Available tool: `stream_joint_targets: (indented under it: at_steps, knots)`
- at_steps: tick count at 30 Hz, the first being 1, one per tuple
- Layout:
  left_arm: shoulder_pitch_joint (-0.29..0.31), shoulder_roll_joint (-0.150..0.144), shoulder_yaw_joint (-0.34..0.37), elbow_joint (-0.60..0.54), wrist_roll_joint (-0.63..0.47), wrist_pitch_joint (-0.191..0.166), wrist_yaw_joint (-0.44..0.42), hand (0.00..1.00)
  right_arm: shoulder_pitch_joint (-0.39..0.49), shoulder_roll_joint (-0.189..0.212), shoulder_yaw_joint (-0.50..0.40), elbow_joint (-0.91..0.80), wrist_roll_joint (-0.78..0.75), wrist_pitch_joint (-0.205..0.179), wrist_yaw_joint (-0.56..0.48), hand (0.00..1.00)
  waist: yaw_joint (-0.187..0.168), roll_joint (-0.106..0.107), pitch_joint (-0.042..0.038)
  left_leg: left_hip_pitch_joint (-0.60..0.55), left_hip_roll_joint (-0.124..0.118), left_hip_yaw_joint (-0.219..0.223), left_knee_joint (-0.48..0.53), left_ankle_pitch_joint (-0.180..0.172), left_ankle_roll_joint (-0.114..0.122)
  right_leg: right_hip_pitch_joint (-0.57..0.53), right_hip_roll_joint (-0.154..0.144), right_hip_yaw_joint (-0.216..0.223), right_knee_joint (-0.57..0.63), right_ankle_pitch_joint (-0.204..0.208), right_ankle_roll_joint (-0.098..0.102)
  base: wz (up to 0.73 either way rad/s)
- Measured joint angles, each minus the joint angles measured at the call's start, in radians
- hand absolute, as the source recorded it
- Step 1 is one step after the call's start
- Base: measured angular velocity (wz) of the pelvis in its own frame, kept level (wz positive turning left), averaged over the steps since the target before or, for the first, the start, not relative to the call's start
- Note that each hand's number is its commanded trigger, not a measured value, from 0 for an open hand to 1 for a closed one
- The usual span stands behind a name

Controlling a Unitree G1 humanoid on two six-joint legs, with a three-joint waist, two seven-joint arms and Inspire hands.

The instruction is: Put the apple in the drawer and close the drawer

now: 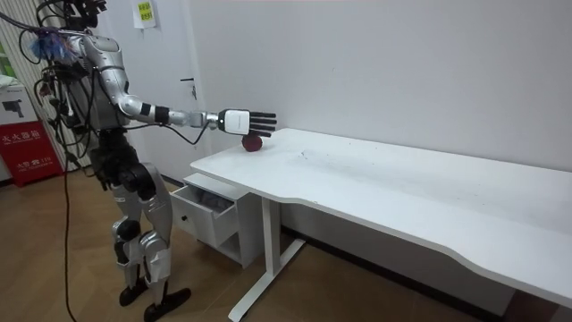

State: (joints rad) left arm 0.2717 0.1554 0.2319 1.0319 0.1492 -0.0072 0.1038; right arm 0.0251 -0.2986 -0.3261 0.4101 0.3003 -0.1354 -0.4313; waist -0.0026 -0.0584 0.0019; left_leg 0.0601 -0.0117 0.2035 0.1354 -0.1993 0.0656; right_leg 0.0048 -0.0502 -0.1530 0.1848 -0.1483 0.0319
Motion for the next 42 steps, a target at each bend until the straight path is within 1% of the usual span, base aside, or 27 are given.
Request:
stream_joint_targets:
  at_steps: [5, 8, 10, 14, 17, 24, 27, 28, 30, 31, 35, 39, 42]
  knots:
    - [0.009, 0.004, 0.000, 0.000, 0.013, -0.001, 0.000, 0.00, 0.003, -0.001, 0.000, 0.016, -0.003, 0.005, 0.011, 0.00, -0.002, 0.001, -0.0005, 0.003, 0.000, 0.000, 0.000, 0.000, 0.000, 0.004, 0.000, -0.001, -0.001, 0.000, 0.000, 0.00]
    - [0.008, 0.008, 0.000, -0.001, 0.021, -0.001, 0.000, 0.00, 0.003, -0.003, 0.000, 0.044, -0.077, 0.004, 0.031, 0.00, -0.013, 0.000, -0.0013, 0.004, 0.000, -0.011, 0.002, 0.000, 0.000, 0.010, -0.001, -0.012, -0.001, 0.000, 0.000, 0.10]
    - [0.009, 0.011, -0.001, -0.001, 0.020, -0.001, 0.000, 0.00, 0.003, -0.003, 0.000, 0.097, -0.109, 0.005, 0.043, 0.00, -0.016, 0.000, -0.0037, 0.005, 0.000, -0.014, 0.002, 0.000, 0.000, 0.015, -0.001, -0.015, -0.001, 0.000, 0.000, 0.06]
    - [0.010, 0.011, -0.004, 0.001, 0.020, 0.000, 0.002, 0.00, 0.006, -0.003, 0.000, 0.170, -0.110, 0.007, 0.048, 0.00, -0.020, 0.004, -0.0042, 0.006, -0.001, -0.014, 0.002, 0.000, 0.000, 0.015, -0.002, -0.015, -0.001, 0.000, 0.000, 0.00]
    - [0.011, 0.012, -0.004, 0.003, 0.020, 0.000, 0.003, 0.00, 0.007, -0.003, -0.001, 0.173, -0.114, 0.004, 0.045, 0.00, -0.023, 0.008, -0.0049, 0.007, 0.000, -0.014, 0.002, 0.000, 0.000, 0.016, -0.001, -0.014, -0.001, 0.000, 0.000, 0.00]
    - [0.016, 0.012, -0.004, 0.008, 0.020, 0.000, 0.003, 0.00, 0.022, -0.003, -0.001, 0.169, -0.120, 0.004, 0.042, 0.00, -0.023, 0.010, -0.0026, 0.019, 0.000, -0.014, -0.001, 0.000, 0.000, 0.032, -0.001, -0.014, -0.001, 0.000, 0.000, 0.00]
    - [0.016, 0.013, 0.000, 0.007, 0.020, 0.000, 0.003, 0.00, 0.034, -0.003, -0.001, 0.164, -0.168, 0.004, 0.042, 0.00, -0.022, 0.011, -0.0024, 0.017, 0.000, -0.014, -0.001, 0.000, 0.000, 0.029, -0.001, -0.014, -0.001, 0.000, 0.000, 0.00]
    - [0.016, 0.013, 0.000, 0.007, 0.020, 0.000, 0.003, 0.00, 0.042, -0.003, -0.001, 0.164, -0.193, 0.004, 0.042, 0.23, -0.022, 0.012, -0.0028, 0.017, 0.000, -0.014, -0.001, 0.000, 0.000, 0.029, -0.001, -0.014, -0.001, 0.000, 0.000, 0.00]
    - [0.016, 0.013, 0.000, 0.007, 0.020, 0.000, 0.004, 0.00, 0.055, -0.002, -0.001, 0.164, -0.214, 0.004, 0.043, 0.91, -0.022, 0.013, -0.0033, 0.018, 0.000, -0.014, -0.001, 0.000, -0.001, 0.029, 0.000, -0.014, -0.001, 0.000, 0.000, 0.00]
    - [0.016, 0.013, 0.000, 0.007, 0.020, 0.000, 0.007, 0.00, 0.059, -0.002, -0.001, 0.164, -0.232, 0.002, 0.043, 1.00, -0.022, 0.013, -0.0037, 0.018, 0.000, -0.014, -0.001, 0.000, -0.001, 0.029, 0.000, -0.014, -0.001, 0.000, 0.000, 0.00]
    - [0.011, 0.013, 0.000, 0.007, 0.020, 0.000, 0.022, 0.00, 0.072, -0.002, -0.001, 0.166, -0.274, -0.003, 0.035, 1.00, -0.024, 0.007, -0.0062, 0.020, 0.000, -0.015, -0.001, 0.000, -0.001, 0.030, 0.000, -0.015, -0.003, 0.000, 0.000, 0.00]
    - [0.010, 0.013, -0.001, 0.007, 0.019, -0.004, 0.022, 0.00, 0.075, -0.004, -0.003, 0.204, -0.332, -0.023, 0.027, 1.00, -0.022, -0.004, -0.0101, 0.024, 0.000, -0.014, 0.000, 0.000, -0.001, 0.032, 0.000, -0.011, -0.004, 0.000, 0.000, 0.00]
    - [0.010, 0.013, -0.003, 0.007, 0.018, -0.009, 0.023, 0.00, 0.075, -0.004, -0.002, 0.219, -0.351, -0.025, 0.026, 1.00, -0.019, -0.009, -0.0093, 0.027, 0.000, -0.013, 0.000, 0.000, -0.001, 0.037, 0.000, -0.011, -0.005, 0.000, 0.000, 0.00]
